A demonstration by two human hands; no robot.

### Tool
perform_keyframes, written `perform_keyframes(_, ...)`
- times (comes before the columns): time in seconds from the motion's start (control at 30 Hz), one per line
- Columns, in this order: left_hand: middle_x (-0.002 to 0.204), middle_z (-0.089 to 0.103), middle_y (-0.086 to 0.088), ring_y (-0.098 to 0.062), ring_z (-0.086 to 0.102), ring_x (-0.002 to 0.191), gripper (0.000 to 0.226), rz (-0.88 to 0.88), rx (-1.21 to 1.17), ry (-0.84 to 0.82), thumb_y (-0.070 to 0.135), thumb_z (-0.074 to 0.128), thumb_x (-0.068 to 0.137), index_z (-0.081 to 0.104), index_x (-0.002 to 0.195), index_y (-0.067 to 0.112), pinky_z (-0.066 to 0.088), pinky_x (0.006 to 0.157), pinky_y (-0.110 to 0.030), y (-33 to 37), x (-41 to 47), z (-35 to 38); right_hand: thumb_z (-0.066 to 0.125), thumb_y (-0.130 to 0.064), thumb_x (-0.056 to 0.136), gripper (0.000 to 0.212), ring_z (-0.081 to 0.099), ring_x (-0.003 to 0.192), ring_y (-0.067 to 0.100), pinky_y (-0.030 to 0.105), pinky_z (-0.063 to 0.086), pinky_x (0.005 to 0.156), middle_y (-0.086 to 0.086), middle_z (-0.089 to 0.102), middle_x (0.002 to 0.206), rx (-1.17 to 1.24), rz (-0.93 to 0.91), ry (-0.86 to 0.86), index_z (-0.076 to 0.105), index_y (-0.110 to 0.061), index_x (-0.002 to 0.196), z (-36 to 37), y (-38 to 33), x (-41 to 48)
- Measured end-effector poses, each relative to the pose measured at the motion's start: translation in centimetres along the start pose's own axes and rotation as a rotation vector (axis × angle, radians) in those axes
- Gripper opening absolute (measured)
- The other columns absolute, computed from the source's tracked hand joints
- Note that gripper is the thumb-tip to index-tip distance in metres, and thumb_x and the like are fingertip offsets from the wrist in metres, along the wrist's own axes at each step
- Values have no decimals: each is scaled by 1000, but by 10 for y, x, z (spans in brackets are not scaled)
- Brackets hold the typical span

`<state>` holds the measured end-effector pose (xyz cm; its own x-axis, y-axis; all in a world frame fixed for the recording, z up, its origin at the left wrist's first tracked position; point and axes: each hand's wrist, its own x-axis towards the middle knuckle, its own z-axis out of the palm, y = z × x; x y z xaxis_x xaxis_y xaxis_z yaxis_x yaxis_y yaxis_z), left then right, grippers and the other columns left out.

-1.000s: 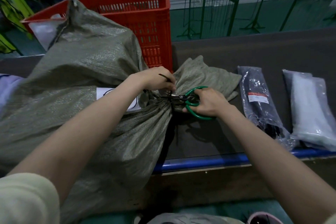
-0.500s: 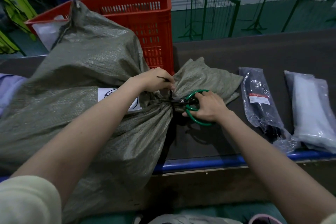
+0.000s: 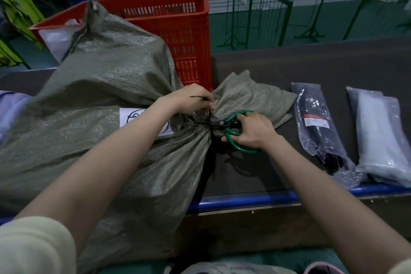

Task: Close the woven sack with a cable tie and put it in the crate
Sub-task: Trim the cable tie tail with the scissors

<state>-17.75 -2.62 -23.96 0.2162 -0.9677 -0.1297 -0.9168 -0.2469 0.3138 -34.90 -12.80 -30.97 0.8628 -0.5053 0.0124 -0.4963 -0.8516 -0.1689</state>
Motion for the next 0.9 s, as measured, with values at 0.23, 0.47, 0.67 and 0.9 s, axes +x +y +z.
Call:
perform_keyframes(0.23, 70, 62, 7, -17, 62, 75, 26, -12, -40, -3, 33, 57, 87, 55, 61, 35, 48, 75, -34, -2, -1, 1, 52, -77, 66, 74, 57, 108, 32, 39, 45, 88, 11, 64, 114, 123, 40, -29, 58, -12, 101, 5, -6, -2)
perform_keyframes(0.47, 65, 58, 13, -17, 62, 72, 31, 3, -59, 15, 30, 57, 88, 53, 57, 36, 45, 69, -29, -4, 1, 5, 49, -77, 68, 73, 63, 100, 30, 35, 45, 79, 10, 70, 102, 0, 10, 42, 64, -11, 94, -1, -9, -5)
perform_keyframes(0.67, 79, 62, -2, -21, 58, 79, 21, 30, -20, 50, 33, 54, 88, 59, 72, 21, 44, 75, -35, -5, 2, 3, 42, -72, 77, 72, 65, 90, 33, 35, 46, 75, 16, 71, 92, -124, -23, 100, 67, -4, 83, 2, -12, -10)
perform_keyframes(0.9, 56, 48, 6, -10, 44, 55, 33, -67, -165, 176, 32, 54, 88, 52, 56, 21, 35, 56, -26, 7, 12, 6, 45, -55, 86, 59, 63, 100, 38, 36, 48, 80, 20, 69, 104, -49, 174, 106, 68, -1, 96, 7, 4, -22)
